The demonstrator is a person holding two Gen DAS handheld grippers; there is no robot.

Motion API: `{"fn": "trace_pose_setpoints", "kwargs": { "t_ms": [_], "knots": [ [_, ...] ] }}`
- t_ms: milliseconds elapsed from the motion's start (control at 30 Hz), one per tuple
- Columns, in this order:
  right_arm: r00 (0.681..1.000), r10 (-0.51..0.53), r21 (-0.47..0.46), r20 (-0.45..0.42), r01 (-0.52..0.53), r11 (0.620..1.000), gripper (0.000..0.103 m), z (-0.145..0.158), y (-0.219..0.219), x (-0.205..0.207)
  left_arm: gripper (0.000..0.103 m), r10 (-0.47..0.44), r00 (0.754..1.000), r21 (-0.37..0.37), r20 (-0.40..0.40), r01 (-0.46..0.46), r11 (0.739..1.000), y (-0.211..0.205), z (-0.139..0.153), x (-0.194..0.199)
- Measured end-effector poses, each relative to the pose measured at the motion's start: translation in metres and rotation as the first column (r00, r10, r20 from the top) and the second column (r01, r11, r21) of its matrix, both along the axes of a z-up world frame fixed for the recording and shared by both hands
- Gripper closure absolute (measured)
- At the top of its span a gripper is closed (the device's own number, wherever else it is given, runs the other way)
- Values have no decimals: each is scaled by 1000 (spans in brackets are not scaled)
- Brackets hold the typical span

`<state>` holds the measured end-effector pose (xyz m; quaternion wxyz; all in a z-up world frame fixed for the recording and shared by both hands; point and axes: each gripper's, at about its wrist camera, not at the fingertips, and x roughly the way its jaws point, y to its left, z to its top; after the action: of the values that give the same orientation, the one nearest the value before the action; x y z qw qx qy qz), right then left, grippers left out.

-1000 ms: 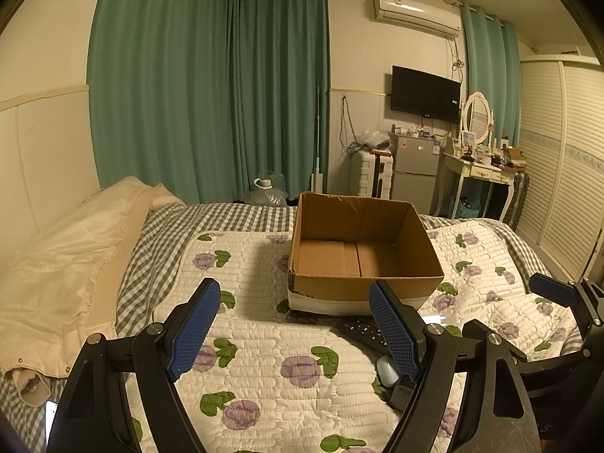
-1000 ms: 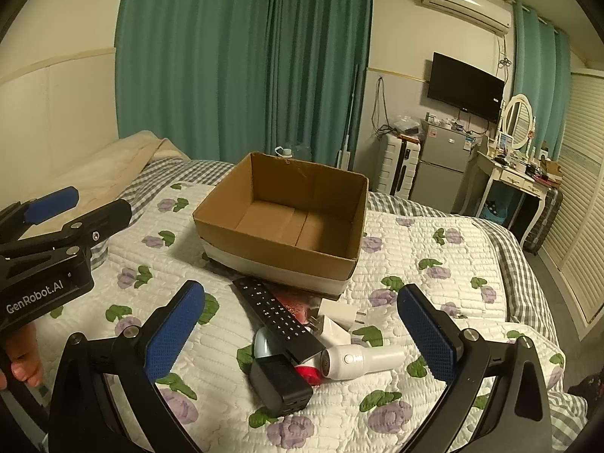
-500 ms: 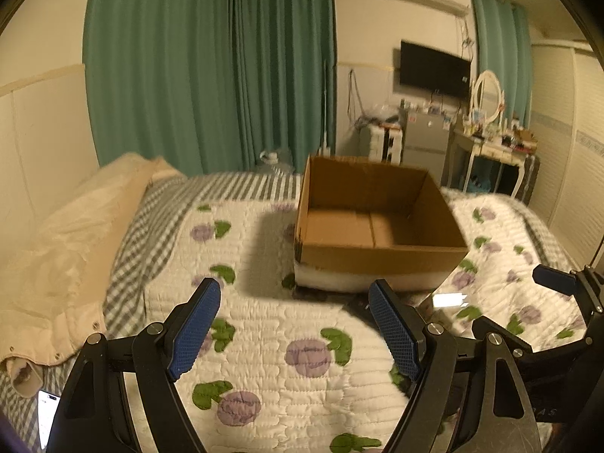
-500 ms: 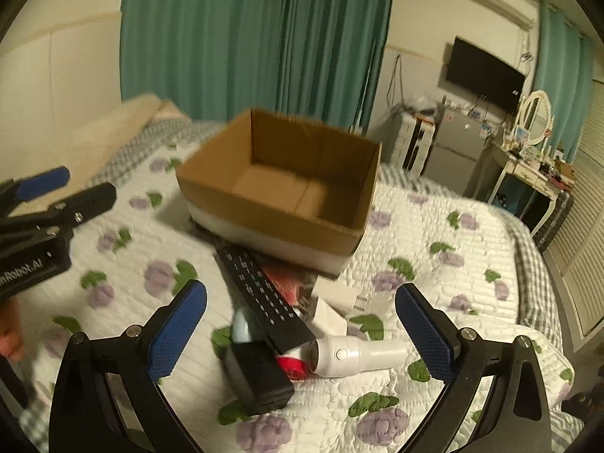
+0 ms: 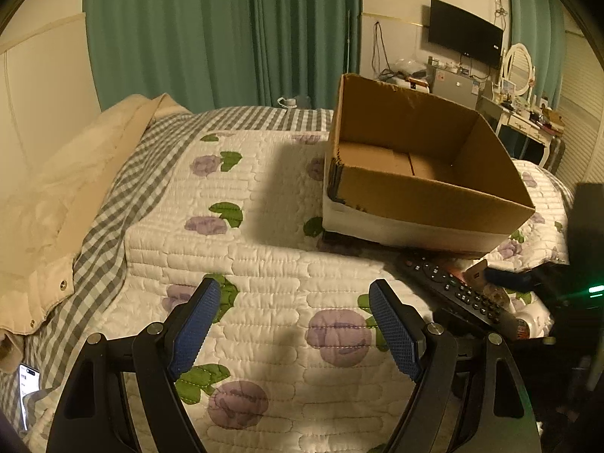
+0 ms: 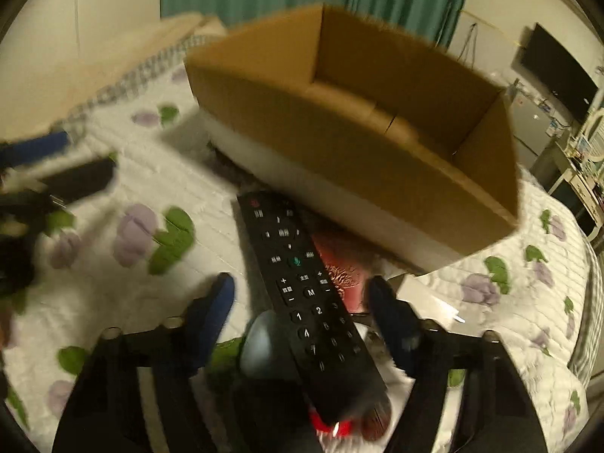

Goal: Organize rigid objects
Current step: 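Grasp the black TV remote with the right gripper, then grasp the black charger block with the left gripper while the right gripper holds the remote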

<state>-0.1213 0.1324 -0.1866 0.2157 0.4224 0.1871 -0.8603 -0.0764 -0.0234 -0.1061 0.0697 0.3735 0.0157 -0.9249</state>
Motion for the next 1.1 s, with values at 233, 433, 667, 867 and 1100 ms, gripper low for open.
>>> {"fn": "trace_pose_setpoints", "kwargs": {
  "t_ms": [233,433,667,867,1100],
  "knots": [
    [998,-54,-87,14,55,995,81,4,29,12,20,-30,1000,-33,0,30,999,8,1,-2],
    [989,-148,-142,-12,145,979,84,33,80,41,22,-113,994,-7,-4,113,994,37,9,5],
    [969,-245,-142,-39,237,961,84,67,124,62,22,-272,962,27,19,271,962,98,10,27],
    [959,-282,-158,-16,276,948,84,64,142,75,21,-390,917,64,81,385,921,137,-13,36],
    [957,-290,-199,-7,283,938,84,63,148,72,21,-419,894,-3,159,425,905,157,-39,31]
  ]
}}
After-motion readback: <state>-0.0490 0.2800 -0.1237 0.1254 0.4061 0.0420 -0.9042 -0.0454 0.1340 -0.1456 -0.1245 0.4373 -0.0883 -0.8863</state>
